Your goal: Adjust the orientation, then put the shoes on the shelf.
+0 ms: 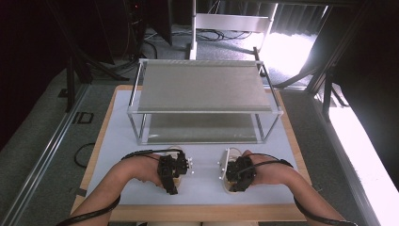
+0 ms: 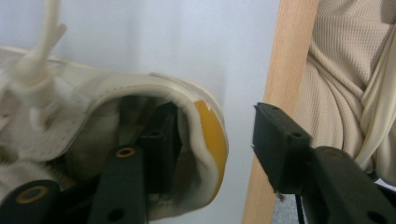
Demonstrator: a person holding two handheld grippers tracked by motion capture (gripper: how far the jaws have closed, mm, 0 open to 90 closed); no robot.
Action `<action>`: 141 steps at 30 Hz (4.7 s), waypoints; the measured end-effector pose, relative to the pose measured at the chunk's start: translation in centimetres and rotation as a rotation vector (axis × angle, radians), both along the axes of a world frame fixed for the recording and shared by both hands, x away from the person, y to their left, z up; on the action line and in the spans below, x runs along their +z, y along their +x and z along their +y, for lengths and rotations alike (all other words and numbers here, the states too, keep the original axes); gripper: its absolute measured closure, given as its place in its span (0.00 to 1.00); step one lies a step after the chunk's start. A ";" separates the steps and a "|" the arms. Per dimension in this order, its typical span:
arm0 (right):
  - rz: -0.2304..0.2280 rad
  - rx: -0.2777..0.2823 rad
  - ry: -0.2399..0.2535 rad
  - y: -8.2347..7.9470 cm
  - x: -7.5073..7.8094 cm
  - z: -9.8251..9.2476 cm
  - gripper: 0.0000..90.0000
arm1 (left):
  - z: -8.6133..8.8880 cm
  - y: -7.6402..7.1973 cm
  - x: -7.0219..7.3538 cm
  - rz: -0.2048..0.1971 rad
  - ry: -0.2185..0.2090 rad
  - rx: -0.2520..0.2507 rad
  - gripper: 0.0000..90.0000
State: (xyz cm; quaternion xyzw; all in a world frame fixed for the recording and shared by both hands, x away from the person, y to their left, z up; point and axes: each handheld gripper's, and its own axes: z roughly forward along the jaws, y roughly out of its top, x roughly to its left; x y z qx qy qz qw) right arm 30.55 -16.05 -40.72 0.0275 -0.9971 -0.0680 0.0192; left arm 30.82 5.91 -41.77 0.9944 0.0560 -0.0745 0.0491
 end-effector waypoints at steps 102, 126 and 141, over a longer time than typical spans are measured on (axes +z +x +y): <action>-0.323 -0.421 0.505 6.3 2.1 -2.3 0.62 | -3.3 5.7 4.6 -0.493 -0.434 0.218 0.45; -0.357 -0.610 0.563 5.3 -1.4 -3.2 1.00 | -4.5 5.6 1.0 -0.517 -0.359 0.343 0.88; -0.420 -0.702 0.588 7.4 -1.8 -2.6 1.00 | -5.0 7.6 0.5 -0.557 -0.364 0.370 0.92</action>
